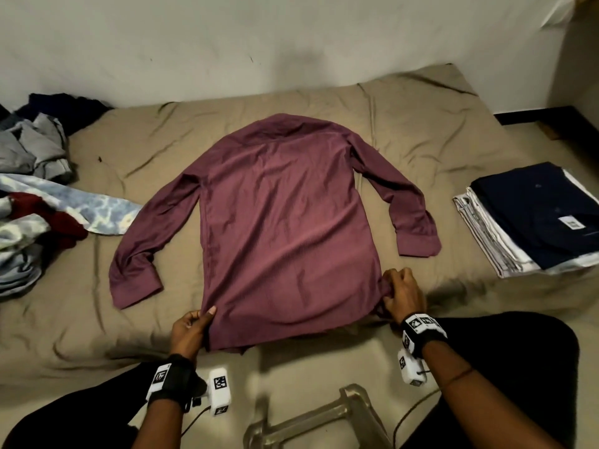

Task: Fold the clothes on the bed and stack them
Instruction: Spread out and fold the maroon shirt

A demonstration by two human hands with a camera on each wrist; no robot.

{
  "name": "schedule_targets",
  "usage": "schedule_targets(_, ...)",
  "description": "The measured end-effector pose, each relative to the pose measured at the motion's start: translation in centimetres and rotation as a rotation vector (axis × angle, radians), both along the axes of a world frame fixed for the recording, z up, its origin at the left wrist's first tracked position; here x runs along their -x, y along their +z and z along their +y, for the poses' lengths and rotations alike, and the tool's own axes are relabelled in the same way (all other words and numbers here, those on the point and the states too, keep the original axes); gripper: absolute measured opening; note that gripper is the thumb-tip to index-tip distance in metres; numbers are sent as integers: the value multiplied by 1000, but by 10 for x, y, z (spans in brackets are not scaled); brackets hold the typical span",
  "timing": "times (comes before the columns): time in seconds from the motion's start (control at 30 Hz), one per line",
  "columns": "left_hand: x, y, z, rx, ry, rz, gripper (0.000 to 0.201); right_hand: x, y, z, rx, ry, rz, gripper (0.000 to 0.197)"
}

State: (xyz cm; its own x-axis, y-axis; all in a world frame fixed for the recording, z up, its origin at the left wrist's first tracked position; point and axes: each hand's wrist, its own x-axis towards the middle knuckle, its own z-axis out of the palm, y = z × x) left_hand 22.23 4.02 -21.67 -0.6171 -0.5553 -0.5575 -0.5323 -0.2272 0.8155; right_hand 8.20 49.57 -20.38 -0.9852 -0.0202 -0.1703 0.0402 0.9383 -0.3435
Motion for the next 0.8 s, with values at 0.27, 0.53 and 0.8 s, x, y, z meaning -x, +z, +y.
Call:
schedule_targets(0.27, -5, 12, 1, 10, 42, -2, 37, 2, 26, 14, 341, -169, 157, 22)
schedule_targets(0.53, -6, 21, -6, -179, 158, 59, 46, -7, 65, 30, 498, -190, 347, 37)
schedule_targets(0.8, -13, 19, -6, -359, 109, 64, 36, -15, 69, 35, 136, -100, 226, 26)
